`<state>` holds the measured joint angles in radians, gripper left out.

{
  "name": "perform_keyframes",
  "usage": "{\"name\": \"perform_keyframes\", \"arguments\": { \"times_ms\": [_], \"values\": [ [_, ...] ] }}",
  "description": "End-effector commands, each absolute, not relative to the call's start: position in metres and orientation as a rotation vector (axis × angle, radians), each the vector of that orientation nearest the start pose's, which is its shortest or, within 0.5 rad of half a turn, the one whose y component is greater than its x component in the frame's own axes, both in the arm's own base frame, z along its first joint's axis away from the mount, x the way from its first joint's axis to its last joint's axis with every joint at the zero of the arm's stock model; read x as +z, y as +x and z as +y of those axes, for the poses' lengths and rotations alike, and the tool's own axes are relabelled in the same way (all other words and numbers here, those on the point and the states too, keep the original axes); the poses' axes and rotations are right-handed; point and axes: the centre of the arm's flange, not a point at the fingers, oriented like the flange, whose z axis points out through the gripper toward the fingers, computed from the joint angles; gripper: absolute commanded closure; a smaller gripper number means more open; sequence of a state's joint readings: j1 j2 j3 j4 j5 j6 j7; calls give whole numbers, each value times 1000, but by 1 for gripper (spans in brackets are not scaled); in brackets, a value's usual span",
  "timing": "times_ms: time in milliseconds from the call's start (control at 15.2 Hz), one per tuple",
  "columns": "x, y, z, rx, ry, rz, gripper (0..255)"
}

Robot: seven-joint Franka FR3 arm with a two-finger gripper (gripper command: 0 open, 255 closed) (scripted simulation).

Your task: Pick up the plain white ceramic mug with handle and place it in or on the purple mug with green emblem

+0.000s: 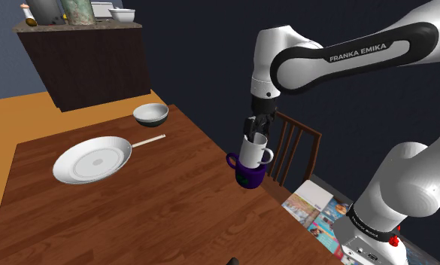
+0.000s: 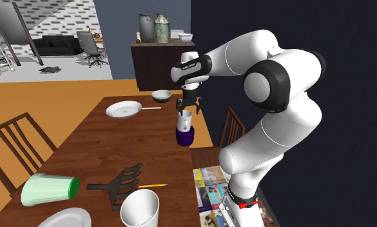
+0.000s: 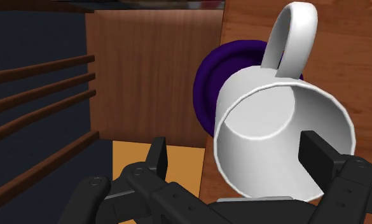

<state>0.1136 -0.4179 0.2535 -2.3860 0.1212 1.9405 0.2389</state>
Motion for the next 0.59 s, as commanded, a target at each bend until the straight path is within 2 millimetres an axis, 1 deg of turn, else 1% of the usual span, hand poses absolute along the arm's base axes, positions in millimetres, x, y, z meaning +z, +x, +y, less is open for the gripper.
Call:
{"name": "perform_keyframes", "arguments": {
  "times_ms": [0,66,528],
  "values": [
    [491,388,164,62,-3141,-93,0],
    [502,388,164,62,-3141,-93,0],
    [502,388,164,62,-3141,-93,0]
  ]
}}
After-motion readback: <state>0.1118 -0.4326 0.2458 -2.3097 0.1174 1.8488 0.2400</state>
